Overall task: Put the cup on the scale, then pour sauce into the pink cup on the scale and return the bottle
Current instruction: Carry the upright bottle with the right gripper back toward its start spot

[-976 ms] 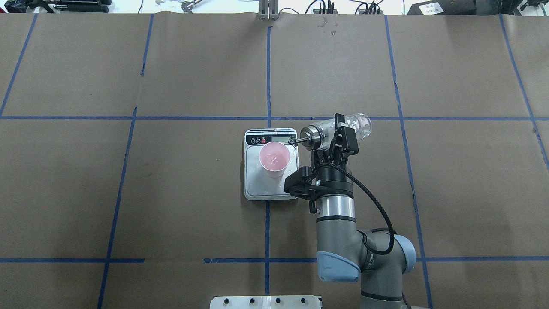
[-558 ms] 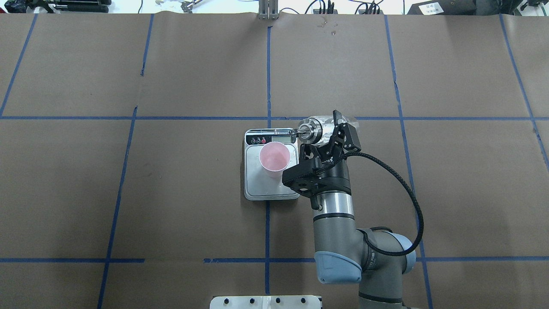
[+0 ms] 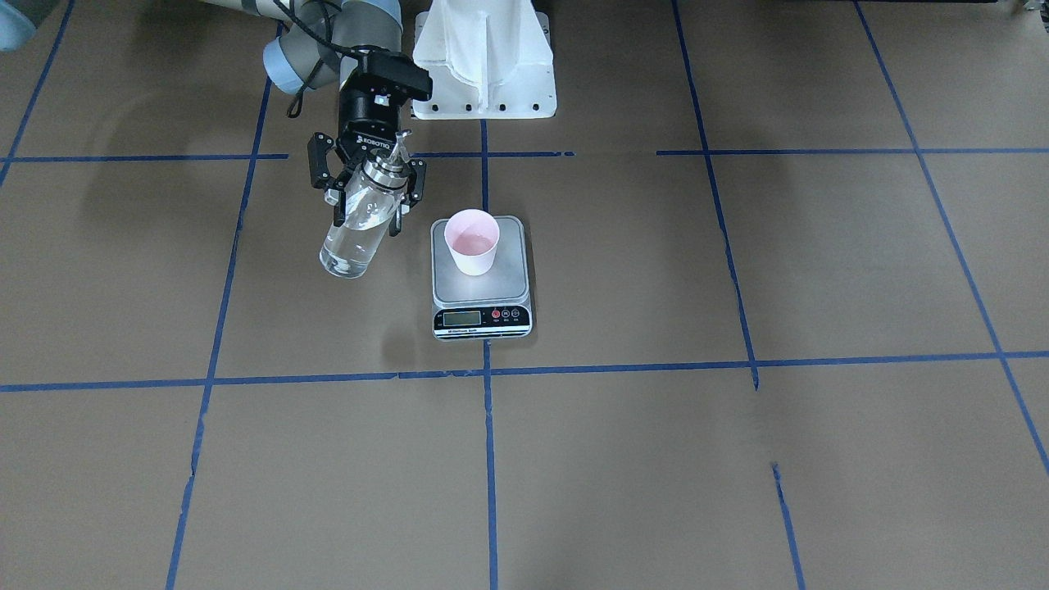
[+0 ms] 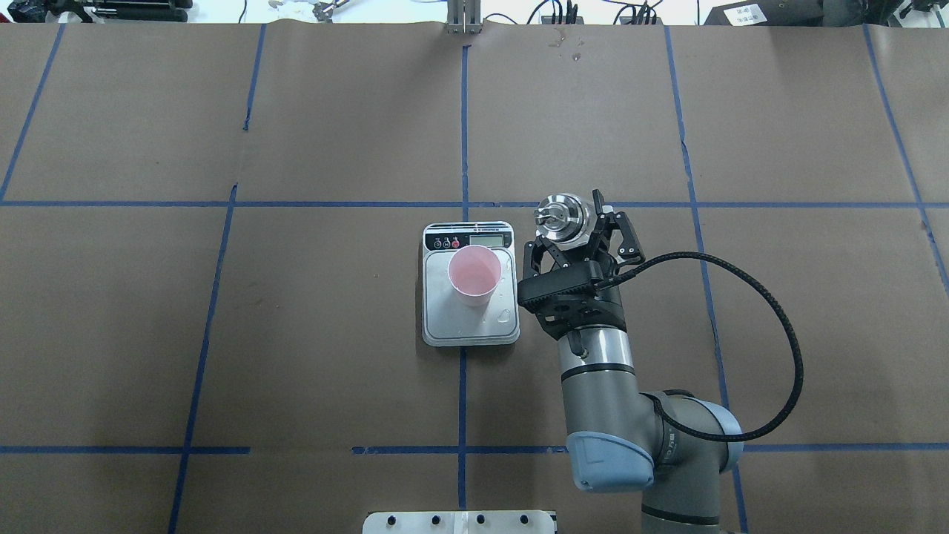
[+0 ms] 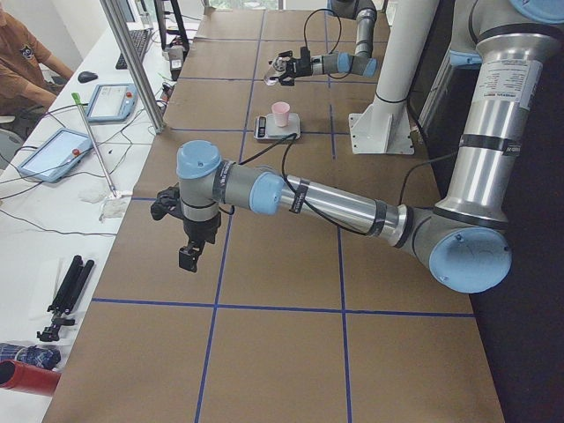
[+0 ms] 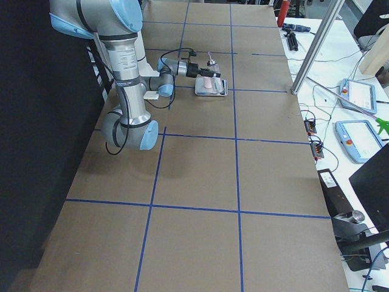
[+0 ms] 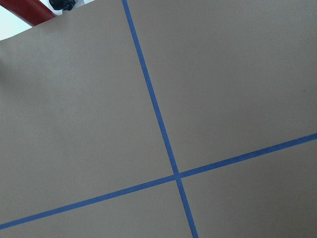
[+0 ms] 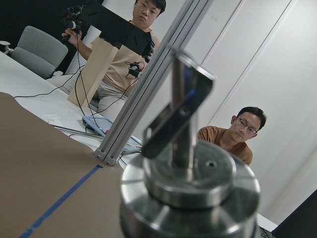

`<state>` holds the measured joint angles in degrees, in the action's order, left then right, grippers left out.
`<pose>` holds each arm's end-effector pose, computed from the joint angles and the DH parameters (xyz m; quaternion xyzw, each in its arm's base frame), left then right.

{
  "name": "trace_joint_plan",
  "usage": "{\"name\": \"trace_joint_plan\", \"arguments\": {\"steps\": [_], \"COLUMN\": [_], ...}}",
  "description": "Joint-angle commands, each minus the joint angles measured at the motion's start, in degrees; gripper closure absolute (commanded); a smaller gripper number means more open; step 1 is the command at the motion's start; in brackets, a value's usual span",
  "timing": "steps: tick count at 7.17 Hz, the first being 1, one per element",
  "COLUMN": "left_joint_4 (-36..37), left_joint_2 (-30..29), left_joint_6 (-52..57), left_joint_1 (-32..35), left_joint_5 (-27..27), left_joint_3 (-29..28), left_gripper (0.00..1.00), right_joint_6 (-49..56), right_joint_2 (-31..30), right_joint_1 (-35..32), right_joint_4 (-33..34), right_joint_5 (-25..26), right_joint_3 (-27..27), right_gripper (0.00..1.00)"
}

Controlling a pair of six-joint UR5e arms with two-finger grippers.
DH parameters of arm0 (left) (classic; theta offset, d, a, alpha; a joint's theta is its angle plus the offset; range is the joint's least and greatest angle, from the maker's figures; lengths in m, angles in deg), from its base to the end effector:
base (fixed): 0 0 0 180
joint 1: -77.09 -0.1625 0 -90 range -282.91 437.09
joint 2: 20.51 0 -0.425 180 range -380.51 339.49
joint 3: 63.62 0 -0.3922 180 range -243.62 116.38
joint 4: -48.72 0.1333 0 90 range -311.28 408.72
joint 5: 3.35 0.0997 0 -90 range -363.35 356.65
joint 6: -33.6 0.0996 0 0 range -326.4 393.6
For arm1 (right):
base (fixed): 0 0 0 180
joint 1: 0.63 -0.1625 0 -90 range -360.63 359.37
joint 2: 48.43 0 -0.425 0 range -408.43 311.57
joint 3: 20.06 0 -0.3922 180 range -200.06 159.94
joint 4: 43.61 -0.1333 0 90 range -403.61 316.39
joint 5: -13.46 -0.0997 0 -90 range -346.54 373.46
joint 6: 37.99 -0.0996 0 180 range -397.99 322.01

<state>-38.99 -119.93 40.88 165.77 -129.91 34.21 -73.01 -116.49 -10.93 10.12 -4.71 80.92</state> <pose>-0.0610 -0.5626 0.5170 0.1396 0.3041 0.1113 0.9357 -0.5028 -0.3230 0.2614 0.6546 -0.1268 0.0546 0.7432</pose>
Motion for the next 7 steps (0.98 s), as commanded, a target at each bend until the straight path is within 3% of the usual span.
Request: {"name": "trace_joint_plan", "arguments": {"steps": [1, 7], "left_joint_4": [1.1, 4.2], "left_joint_2": [-0.1, -0.9], "left_joint_6": [-0.1, -0.1], "left_joint_1": [0.0, 0.1], "left_joint_5": [0.0, 0.1], "left_joint_3": [1.5, 5.0], "left_gripper": [0.0, 0.0], "right_joint_6": [-11.6, -33.7], "right_joint_2": [-3.4, -16.5], "right_joint_1": [-1.1, -13.0], "right_joint_4": [0.0, 0.1], "right_joint_5": [-3.5, -21.1], "right_joint_3": [1.8, 2.8], "right_gripper": [1.0, 1.0]}}
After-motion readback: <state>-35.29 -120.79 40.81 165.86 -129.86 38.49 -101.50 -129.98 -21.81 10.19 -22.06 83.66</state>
